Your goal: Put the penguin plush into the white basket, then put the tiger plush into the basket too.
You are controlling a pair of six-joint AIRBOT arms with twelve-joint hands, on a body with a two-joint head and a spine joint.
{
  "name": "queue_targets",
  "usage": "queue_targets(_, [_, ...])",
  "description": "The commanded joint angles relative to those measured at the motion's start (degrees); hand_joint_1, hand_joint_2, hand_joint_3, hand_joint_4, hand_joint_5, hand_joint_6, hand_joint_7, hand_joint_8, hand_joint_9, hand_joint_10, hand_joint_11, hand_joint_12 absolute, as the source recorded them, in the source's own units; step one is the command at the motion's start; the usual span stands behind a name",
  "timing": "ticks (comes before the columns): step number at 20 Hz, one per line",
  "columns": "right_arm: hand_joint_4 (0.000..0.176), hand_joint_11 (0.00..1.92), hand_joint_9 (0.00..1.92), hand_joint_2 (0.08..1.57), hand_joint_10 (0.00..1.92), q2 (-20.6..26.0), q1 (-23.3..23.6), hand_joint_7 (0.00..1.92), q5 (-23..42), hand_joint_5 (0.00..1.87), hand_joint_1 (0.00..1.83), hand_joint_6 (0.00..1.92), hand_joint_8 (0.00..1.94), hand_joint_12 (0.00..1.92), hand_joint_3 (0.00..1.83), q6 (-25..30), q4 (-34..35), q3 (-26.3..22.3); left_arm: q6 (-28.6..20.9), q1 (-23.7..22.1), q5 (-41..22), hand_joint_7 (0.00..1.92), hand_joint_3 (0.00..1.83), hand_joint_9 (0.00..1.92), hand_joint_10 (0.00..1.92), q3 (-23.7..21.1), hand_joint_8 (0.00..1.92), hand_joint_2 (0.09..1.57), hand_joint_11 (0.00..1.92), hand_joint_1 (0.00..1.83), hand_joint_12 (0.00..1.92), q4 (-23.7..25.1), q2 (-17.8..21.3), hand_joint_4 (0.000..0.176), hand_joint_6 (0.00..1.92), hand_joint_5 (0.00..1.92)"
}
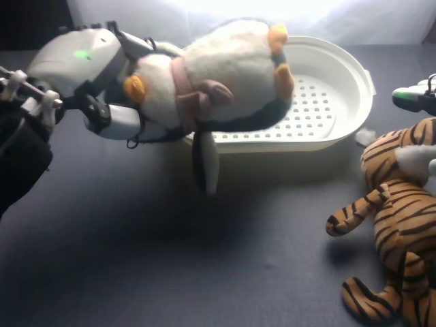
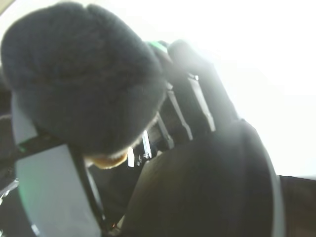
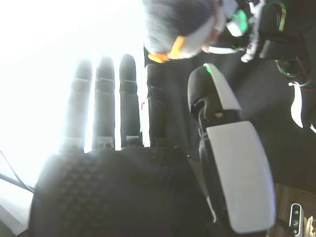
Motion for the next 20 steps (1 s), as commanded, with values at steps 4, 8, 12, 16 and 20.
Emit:
queue_targets(4, [0.056, 0.36, 0.43, 1.34, 0.01, 0.0, 0.1, 0.47, 7.1, 0.42, 0.64, 0.01, 0.01, 0.02, 0.00, 0.4, 0.8, 0.4, 4.6, -3.1, -2.2, 0.77, 0.00, 0.63, 0.26, 1.6, 0.12, 0.95, 0.03, 1.25, 0.97, -2.1, -0.6, 0.000, 0.15, 0.66])
queue_targets(8, [0.066, 0.35, 0.44, 1.34, 0.01, 0.0, -0.4, 0.50, 7.1, 0.42, 0.58, 0.00, 0.01, 0.01, 0.00, 0.4, 0.8, 0.3, 4.6, -3.1, -2.3, 0.37, 0.00, 0.33, 0.00, 1.7, 0.00, 0.88, 0.00, 1.03, 0.81, -2.1, -0.8, 0.145, 0.00, 0.31])
queue_targets(12, [0.050, 0.38, 0.48, 1.34, 0.01, 0.0, -0.5, 0.52, 7.1, 0.45, 0.68, 0.01, 0.01, 0.01, 0.00, 0.5, 0.8, 0.3, 4.8, -3.1, -3.4, 0.04, 0.01, 0.10, 0.00, 0.9, 0.00, 0.83, 0.00, 0.78, 0.29, -1.1, -0.7, 0.176, 0.00, 0.07])
queue_targets(16, [0.028, 0.39, 0.48, 1.33, 0.00, 0.1, -0.6, 0.53, 7.6, 0.47, 0.74, 0.00, 0.00, 0.01, 0.00, 1.1, 0.3, 0.2, 4.8, -2.6, -7.8, 0.00, 0.00, 0.00, 0.00, -2.6, 0.00, 0.80, 0.00, 0.74, 0.00, 1.8, 1.2, 0.176, 0.00, 0.00])
queue_targets(20, [0.066, 0.64, 0.62, 1.23, 0.01, 1.9, -0.6, 0.55, 10.0, 0.47, 0.79, 0.00, 0.00, 0.10, 0.00, 1.6, -2.3, -0.8, 4.8, 2.5, -18.2, 0.00, 0.00, 0.00, 0.00, -11.5, 0.00, 0.78, 0.00, 0.64, 0.00, 6.7, 6.8, 0.176, 0.00, 0.00])
